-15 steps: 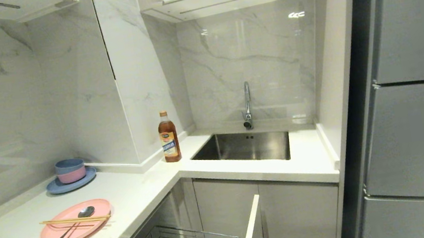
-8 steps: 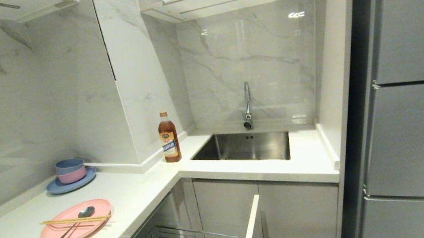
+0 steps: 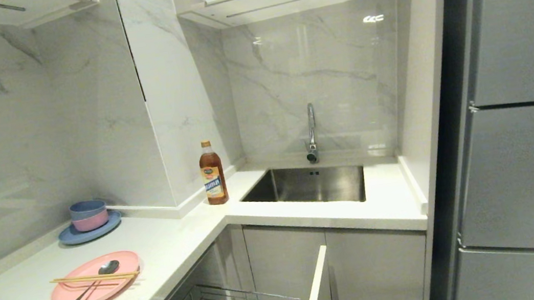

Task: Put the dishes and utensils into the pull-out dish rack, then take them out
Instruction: Pick up the bowl and place it in the cupboard

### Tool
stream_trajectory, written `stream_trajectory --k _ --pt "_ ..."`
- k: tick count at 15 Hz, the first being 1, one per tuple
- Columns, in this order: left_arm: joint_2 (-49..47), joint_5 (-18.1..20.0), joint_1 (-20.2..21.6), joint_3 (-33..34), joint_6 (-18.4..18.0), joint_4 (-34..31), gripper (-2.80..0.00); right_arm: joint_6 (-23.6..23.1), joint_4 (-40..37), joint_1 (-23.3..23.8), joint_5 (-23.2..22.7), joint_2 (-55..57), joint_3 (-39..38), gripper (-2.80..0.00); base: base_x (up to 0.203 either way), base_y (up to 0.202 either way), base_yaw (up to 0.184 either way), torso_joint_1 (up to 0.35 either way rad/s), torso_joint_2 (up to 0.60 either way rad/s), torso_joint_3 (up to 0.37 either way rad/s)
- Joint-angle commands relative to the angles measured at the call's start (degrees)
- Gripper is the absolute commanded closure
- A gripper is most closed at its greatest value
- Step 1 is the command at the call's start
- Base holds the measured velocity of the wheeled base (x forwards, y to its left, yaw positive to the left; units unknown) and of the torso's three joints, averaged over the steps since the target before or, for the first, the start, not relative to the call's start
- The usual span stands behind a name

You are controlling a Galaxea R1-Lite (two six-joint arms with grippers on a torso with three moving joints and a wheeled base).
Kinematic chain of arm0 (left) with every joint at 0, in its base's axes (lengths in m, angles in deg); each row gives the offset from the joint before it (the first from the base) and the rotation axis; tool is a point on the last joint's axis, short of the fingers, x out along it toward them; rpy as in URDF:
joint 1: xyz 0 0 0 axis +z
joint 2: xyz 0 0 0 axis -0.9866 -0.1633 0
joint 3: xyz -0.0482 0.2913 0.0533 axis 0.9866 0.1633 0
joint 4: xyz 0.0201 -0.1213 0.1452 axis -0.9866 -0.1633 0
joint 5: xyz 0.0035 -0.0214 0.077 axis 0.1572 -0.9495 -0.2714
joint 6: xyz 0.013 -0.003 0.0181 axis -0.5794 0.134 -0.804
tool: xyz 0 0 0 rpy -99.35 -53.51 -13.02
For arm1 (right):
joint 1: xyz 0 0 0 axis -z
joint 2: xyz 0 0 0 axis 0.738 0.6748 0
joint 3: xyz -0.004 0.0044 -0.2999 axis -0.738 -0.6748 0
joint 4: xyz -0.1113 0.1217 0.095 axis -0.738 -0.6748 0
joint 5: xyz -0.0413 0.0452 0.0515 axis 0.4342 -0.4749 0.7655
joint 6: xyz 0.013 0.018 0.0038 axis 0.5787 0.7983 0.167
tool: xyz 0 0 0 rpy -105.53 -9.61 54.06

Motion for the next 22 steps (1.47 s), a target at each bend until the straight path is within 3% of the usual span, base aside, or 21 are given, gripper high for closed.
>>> stream_trajectory --k 1,11,22 --pt "-0.07 0.03 0.02 0.00 -0.01 -0.01 0.00 0.01 0.01 -0.04 0.00 0.07 -0.11 0.00 0.000 0.000 0.000 0.000 0.00 0.000" --pt "-0.07 -0.50 0.02 0.00 0.88 -0.01 0.00 0.01 0.01 -0.02 0.00 0.08 -0.09 0.00 0.000 0.000 0.000 0.000 0.00 -0.007" --pt "-0.08 -0.50 0.02 -0.09 0.87 -0.01 0.00 0.01 0.01 0.04 0.00 0.09 -0.10 0.00 0.000 0.000 0.000 0.003 0.00 -0.184"
